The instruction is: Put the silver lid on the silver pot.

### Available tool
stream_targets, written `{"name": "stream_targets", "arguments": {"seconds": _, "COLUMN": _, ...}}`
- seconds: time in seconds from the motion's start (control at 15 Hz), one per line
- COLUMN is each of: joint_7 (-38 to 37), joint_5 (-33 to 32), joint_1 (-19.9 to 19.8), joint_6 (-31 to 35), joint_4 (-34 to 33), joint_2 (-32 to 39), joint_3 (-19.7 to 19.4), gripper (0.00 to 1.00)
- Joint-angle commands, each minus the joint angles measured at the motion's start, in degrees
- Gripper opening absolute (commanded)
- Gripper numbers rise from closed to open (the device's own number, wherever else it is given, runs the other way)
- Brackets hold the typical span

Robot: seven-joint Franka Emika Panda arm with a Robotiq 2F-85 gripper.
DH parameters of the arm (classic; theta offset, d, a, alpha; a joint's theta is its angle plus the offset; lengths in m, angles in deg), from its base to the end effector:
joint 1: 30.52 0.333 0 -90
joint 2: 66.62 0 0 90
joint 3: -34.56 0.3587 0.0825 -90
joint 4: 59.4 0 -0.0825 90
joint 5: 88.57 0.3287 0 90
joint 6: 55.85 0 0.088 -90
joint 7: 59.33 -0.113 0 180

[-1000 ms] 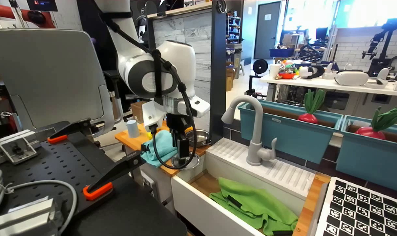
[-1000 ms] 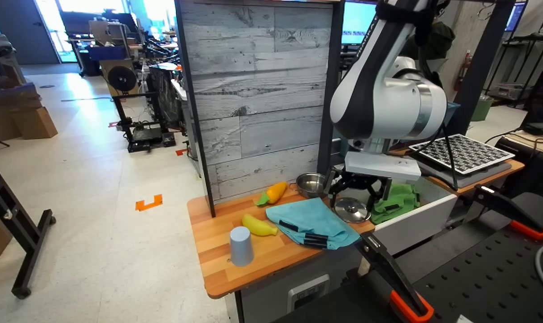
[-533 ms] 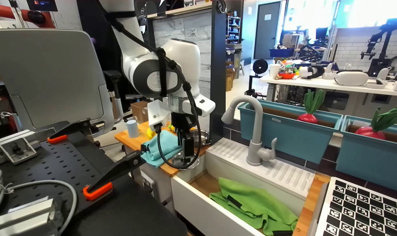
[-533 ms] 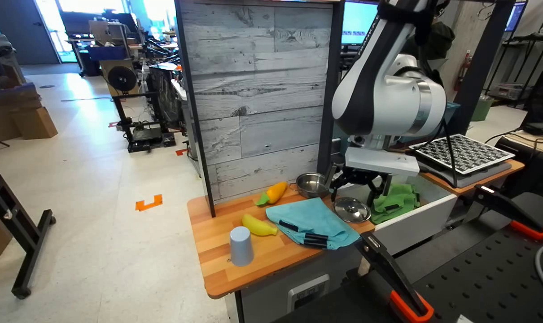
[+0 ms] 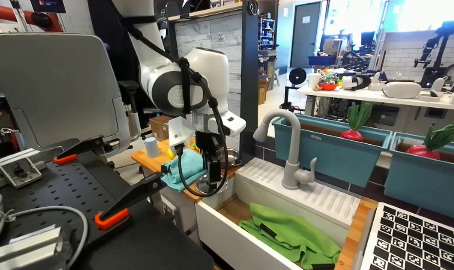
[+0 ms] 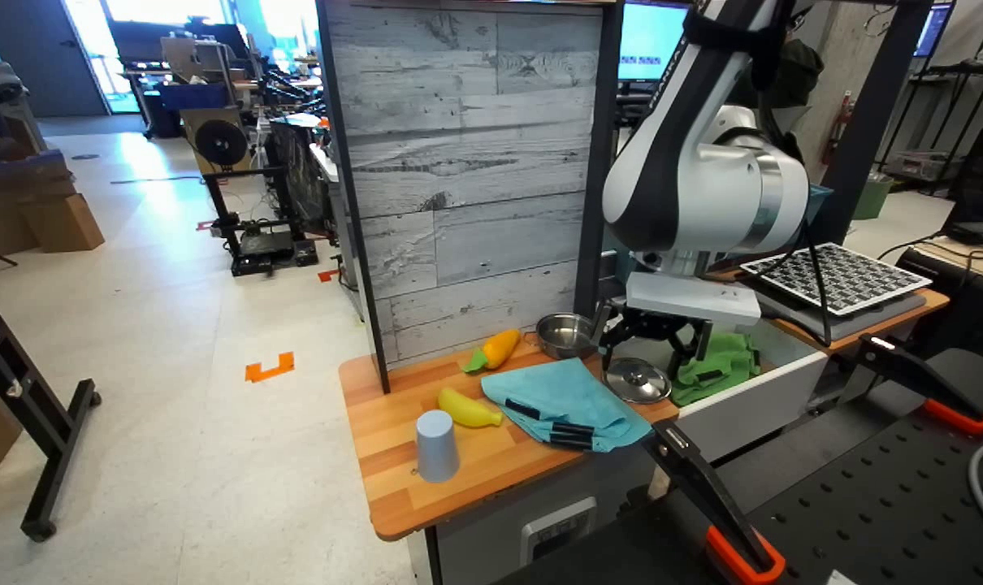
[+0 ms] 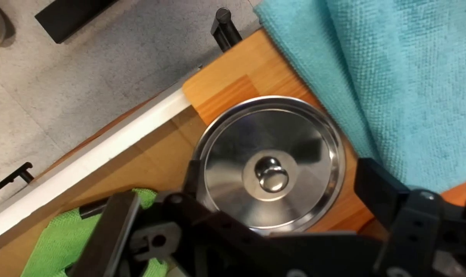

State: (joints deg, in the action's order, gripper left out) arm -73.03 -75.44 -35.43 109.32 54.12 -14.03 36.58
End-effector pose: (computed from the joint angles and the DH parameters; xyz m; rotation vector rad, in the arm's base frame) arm 0.5773 -0.0426 0.0712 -2.9538 0.7942 0.0404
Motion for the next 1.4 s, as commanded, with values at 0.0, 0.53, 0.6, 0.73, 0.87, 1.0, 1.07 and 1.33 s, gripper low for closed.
{"name": "stream_targets", "arguments": {"seconds": 0.0, "joint_7": -0.6, "joint_5": 1.0, "joint_1": 0.7, "joint_6": -0.9, "joint_4": -2.0, "joint_2": 1.6, "joint_3": -0.7, "gripper": 0.74}}
{"name": "stream_targets", "arguments": {"seconds": 0.53, "joint_7": -0.8, "joint_5": 1.1, "joint_1": 0.5, "joint_6": -0.8, "joint_4": -2.8, "joint_2": 2.1, "joint_3": -0.6, "gripper": 0.13}}
{"name": "stream_targets", "arguments": {"seconds": 0.6, "joint_7": -0.8, "joint_5": 1.1, "joint_1": 0.4, "joint_6": -0.8, "joint_4": -2.9, "joint_2": 2.0, "joint_3": -0.5, "gripper": 0.07}}
{"name": "stream_targets", "arguments": {"seconds": 0.73, "joint_7": -0.8, "joint_5": 1.1, "joint_1": 0.5, "joint_6": -0.5, "joint_4": -2.7, "joint_2": 1.8, "joint_3": -0.6, "gripper": 0.01}}
{"name": "stream_targets", "arguments": {"seconds": 0.87, "joint_7": -0.4, "joint_5": 1.0, "joint_1": 0.3, "joint_6": -0.4, "joint_4": -1.6, "joint_2": 0.9, "joint_3": -0.2, "gripper": 0.05}}
{"name": "stream_targets", "arguments": {"seconds": 1.0, "joint_7": -0.4, "joint_5": 1.0, "joint_1": 0.6, "joint_6": 0.2, "joint_4": -0.3, "joint_2": -0.2, "joint_3": -0.3, "gripper": 0.05}}
{"name": "stream_targets", "arguments": {"seconds": 1.07, "joint_7": -0.3, "joint_5": 0.9, "joint_1": 0.8, "joint_6": 0.1, "joint_4": 0.5, "joint_2": -1.0, "joint_3": -0.3, "gripper": 0.05}}
{"name": "stream_targets", "arguments": {"seconds": 1.33, "joint_7": 0.0, "joint_5": 0.1, "joint_1": 2.1, "joint_6": -0.2, "joint_4": 4.4, "joint_2": -4.5, "joint_3": -1.0, "gripper": 0.05}}
